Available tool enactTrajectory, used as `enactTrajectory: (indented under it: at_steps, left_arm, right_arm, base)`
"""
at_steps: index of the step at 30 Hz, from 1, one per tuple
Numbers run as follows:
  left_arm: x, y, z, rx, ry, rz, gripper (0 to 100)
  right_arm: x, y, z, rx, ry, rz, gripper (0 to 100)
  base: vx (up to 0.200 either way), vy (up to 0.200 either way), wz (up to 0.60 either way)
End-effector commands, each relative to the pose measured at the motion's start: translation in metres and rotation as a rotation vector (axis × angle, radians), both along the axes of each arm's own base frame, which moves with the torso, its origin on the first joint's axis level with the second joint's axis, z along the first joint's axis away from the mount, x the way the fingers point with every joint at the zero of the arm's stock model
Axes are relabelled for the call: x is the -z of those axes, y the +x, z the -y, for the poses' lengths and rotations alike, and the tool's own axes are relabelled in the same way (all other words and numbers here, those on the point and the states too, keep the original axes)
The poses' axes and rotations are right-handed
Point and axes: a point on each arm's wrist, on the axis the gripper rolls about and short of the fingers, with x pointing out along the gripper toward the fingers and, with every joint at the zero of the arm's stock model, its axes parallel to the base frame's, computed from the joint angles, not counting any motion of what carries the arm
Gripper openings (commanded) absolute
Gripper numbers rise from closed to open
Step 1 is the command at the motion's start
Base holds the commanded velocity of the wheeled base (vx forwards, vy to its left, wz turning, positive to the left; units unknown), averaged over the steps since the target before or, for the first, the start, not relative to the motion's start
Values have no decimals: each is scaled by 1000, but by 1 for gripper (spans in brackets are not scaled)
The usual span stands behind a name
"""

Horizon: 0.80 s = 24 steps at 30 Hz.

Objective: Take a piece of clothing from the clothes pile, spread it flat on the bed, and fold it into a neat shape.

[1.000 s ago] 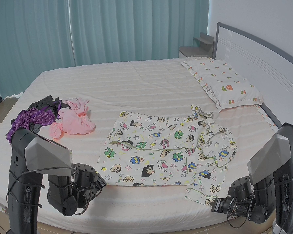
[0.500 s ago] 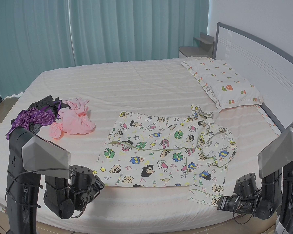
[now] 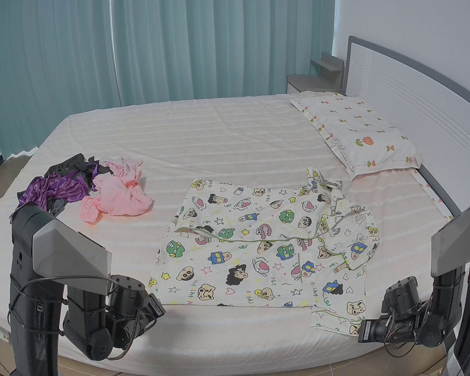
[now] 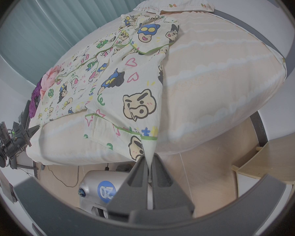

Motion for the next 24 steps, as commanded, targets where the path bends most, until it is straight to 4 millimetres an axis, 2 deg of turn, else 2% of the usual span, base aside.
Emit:
enactTrajectory:
  at_steps: [1,10,13,14,15,17,20,21,24]
  left_arm:
    - [0,-2,1,8,3,-5,0]
    - [0,-7,-1,15,19,-22,0]
    - [-5,-10,-5,21,27,-15,0]
    - [-14,-10,-7,26,1,12,0]
    - [-14,-10,-7,26,1,12,0]
    - [-35,-15,-15,82,-93,39,0]
    - [-42,-16,-22,107,-141,43,0]
    - [-44,-15,-27,122,-173,38,100]
    - [-43,-9,-43,140,-224,27,100]
  right_arm:
    - [-5,-6,4,-4,-15,-15,0]
    - [-7,-10,16,-30,-72,-66,0]
    - [-7,-10,17,-26,-75,-63,0]
    - [-7,-10,18,-24,-73,-63,0]
    - [-7,-10,18,-24,-73,-63,0]
    - [-6,-9,17,-27,-72,-64,0]
    - [-7,-9,17,-27,-71,-61,0]
    - [-7,-9,17,-27,-71,-61,0]
    - [-6,-10,16,-31,-71,-65,0]
  base:
    - [0,0,0]
    - [0,0,0]
    - [0,0,0]
    - [0,0,0]
    - [0,0,0]
    - [0,0,0]
    - [0,0,0]
    - [0,0,0]
    - [0,0,0]
